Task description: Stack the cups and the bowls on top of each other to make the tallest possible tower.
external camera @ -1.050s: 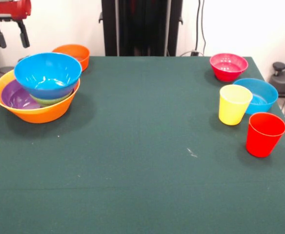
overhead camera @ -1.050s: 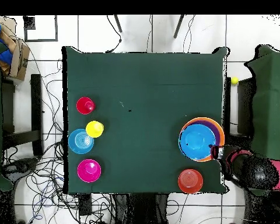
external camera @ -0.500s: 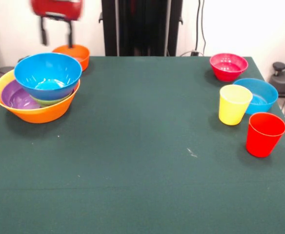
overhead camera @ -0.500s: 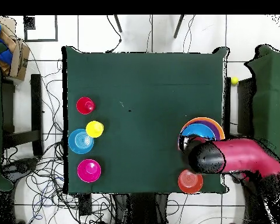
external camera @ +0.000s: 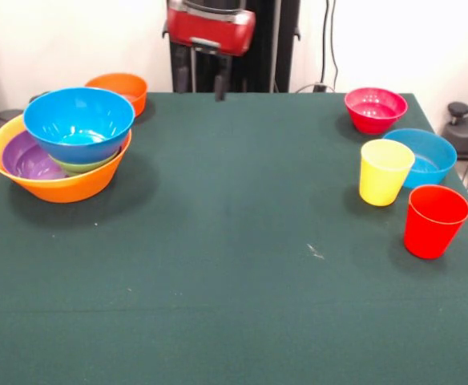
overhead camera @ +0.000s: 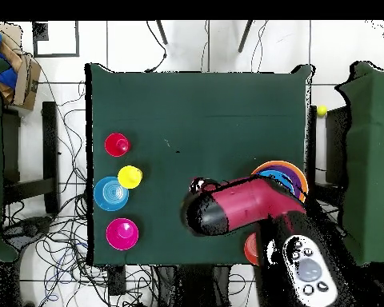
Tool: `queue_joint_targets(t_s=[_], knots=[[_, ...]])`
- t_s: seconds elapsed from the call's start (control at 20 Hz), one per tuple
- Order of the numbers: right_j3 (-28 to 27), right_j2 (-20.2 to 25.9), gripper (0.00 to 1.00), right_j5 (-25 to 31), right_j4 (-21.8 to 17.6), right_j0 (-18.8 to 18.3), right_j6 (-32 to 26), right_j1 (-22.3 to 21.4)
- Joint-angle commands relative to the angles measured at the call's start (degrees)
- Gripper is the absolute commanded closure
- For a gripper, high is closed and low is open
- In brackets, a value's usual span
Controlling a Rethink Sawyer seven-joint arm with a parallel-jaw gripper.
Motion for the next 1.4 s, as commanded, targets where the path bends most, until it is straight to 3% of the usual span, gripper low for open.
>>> queue_joint_targets(t_s=[0.05, 0.45, 1.0, 1.15, 1.4], knots=[[0.6, -11.4, 0.00, -4.6, -2.5, 7.4, 17.0, 5.1], [-1.8, -16.8, 0.00, -7.3, -1.9, 13.2, 19.0, 7.9], [-2.8, -19.8, 0.00, -4.9, 3.9, 18.6, 17.2, 7.2], [-1.8, -19.8, 0.00, -3.8, 6.2, 18.8, 15.6, 5.4], [-0.3, -17.2, 0.00, 2.7, 12.8, 17.4, 10.4, -0.1]])
